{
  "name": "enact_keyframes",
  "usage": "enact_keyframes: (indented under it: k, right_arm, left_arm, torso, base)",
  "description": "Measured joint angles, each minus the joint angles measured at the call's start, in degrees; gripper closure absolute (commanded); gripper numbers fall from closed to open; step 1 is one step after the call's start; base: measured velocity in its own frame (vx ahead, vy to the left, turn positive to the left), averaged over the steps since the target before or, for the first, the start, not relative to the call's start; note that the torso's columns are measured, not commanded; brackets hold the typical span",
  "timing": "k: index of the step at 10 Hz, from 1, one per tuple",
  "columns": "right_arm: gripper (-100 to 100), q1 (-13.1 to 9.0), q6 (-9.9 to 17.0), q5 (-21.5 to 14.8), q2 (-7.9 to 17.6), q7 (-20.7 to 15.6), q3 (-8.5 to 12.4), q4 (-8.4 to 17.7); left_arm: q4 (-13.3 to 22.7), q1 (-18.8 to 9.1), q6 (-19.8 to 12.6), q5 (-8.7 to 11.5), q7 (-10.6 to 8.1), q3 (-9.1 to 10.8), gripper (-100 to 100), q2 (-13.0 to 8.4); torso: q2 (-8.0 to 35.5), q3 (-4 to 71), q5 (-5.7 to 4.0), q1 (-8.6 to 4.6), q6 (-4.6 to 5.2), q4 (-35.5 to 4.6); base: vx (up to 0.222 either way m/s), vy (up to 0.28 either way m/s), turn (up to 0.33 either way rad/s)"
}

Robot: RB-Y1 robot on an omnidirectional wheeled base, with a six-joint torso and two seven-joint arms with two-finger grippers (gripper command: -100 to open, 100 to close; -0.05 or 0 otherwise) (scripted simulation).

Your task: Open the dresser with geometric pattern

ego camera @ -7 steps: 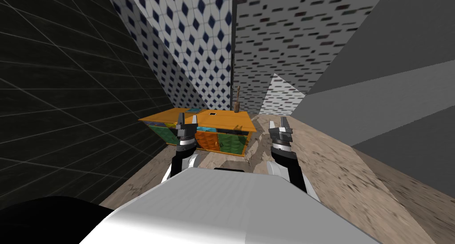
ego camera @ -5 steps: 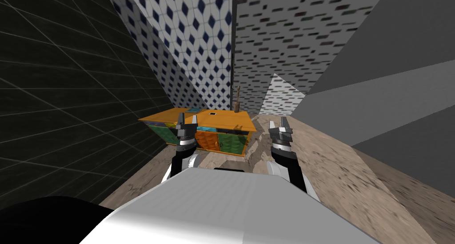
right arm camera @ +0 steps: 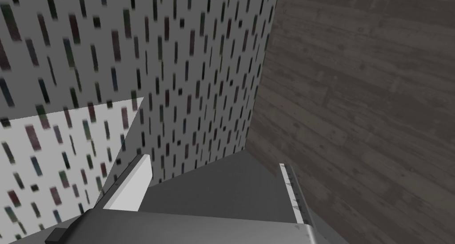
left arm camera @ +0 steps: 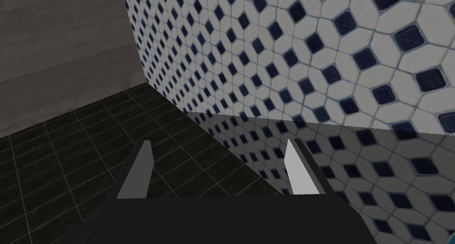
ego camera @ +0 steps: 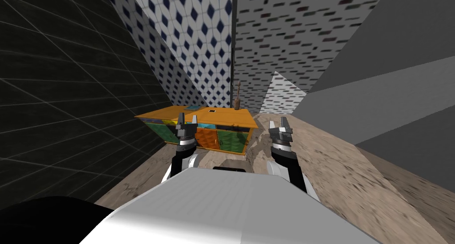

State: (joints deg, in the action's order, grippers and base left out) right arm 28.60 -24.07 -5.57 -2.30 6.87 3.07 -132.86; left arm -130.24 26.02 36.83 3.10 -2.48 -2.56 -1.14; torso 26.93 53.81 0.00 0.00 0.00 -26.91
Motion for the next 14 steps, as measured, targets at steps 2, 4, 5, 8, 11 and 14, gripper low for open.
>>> enact_keyframes:
  k: [2, 4, 5, 8, 11, 14]
  right_arm:
    - [0, 0.0, 0.0, 0.0, 0.0, 0.0, 0.0, 0.0]
    - [0, 0.0, 0.0, 0.0, 0.0, 0.0, 0.0, 0.0]
    - [0, 0.0, 0.0, 0.0, 0.0, 0.0, 0.0, 0.0]
    - [0, 0.0, 0.0, 0.0, 0.0, 0.0, 0.0, 0.0]
    - [0, 0.0, 0.0, 0.0, 0.0, 0.0, 0.0, 0.0]
    - [0, 0.0, 0.0, 0.0, 0.0, 0.0, 0.0, 0.0]
  left_arm:
    - [0.0, 0.0, 0.0, 0.0, 0.00, 0.00, 0, 0.0]
    - [0.6, 0.1, 0.4, -0.1, 0.04, -0.16, -100, -1.3]
    - [1.6, -0.2, 1.0, -0.2, 0.03, -0.12, -100, -2.6]
    - [5.4, -0.4, 3.7, -0.5, -0.01, -0.26, -100, -5.1]
    - [10.1, -0.8, 7.0, -0.7, -0.35, -0.10, -100, -6.4]
    - [15.7, -1.6, 10.8, -1.2, -0.28, -0.43, -100, -6.8]
  torso:
    - [8.5, 16.9, 0.00, 0.00, 0.00, -8.5]
    - [14.6, 29.3, -0.01, -0.04, 0.00, -14.6]
    - [15.1, 30.5, -0.02, -0.06, 0.00, -15.1]
    - [15.3, 30.8, -0.01, -0.02, 0.00, -15.4]
    - [15.3, 30.8, -0.01, -0.02, 0.00, -15.4]
    - [15.4, 30.8, 0.00, 0.02, 0.00, -15.4]
  base:
    - [0.000, 0.000, 0.000]
    - [0.028, -0.026, -0.008]
    - [0.036, -0.043, -0.010]
    - [0.044, -0.051, -0.011]
    - [0.063, -0.067, -0.015]
    - [0.069, -0.064, -0.015]
